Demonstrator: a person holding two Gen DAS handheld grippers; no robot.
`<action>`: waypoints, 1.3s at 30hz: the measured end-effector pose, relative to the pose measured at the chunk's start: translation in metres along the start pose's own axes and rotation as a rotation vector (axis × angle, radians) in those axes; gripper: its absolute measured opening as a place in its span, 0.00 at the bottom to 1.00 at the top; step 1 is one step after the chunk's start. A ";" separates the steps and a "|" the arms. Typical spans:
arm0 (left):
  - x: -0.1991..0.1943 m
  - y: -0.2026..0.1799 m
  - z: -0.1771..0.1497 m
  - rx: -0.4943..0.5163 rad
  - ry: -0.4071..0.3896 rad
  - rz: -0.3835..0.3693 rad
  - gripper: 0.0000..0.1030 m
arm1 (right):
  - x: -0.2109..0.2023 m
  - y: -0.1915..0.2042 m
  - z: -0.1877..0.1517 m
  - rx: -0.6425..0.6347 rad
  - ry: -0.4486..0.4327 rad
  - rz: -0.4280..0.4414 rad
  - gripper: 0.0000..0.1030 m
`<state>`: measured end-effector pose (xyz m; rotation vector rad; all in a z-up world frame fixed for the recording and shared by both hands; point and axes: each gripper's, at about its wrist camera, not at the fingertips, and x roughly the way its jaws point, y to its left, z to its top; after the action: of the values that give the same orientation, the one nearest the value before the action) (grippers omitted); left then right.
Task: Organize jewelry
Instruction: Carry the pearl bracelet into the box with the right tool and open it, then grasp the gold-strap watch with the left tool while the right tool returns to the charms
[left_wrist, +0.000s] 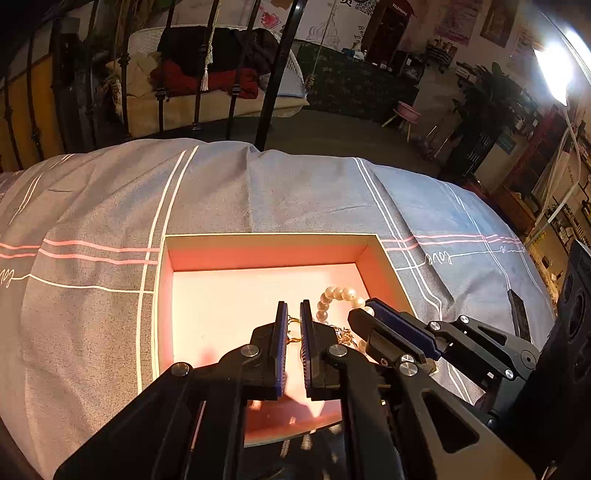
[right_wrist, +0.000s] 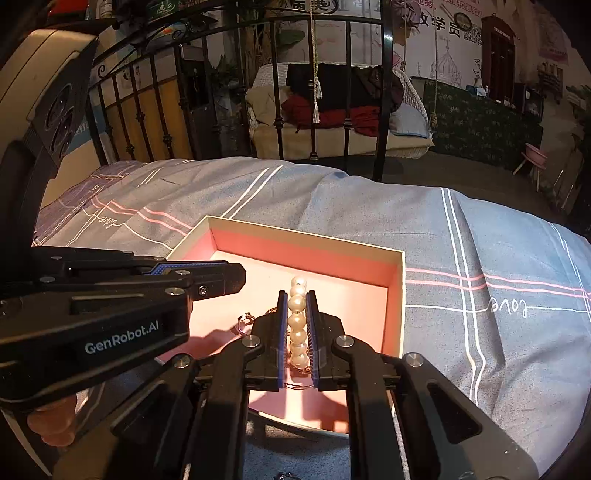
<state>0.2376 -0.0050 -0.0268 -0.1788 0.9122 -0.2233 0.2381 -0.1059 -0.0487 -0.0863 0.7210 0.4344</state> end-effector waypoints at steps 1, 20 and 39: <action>0.002 0.002 0.000 -0.005 0.004 0.003 0.07 | 0.001 0.000 -0.001 0.000 0.003 -0.001 0.10; 0.020 0.007 0.008 -0.045 0.033 0.107 0.72 | 0.018 0.014 -0.016 -0.090 0.088 -0.022 0.59; -0.064 0.008 -0.092 0.007 -0.030 0.037 0.91 | -0.078 -0.011 -0.090 0.108 0.008 -0.052 0.91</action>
<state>0.1272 0.0149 -0.0353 -0.1582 0.8842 -0.1893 0.1346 -0.1633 -0.0656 -0.0049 0.7469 0.3447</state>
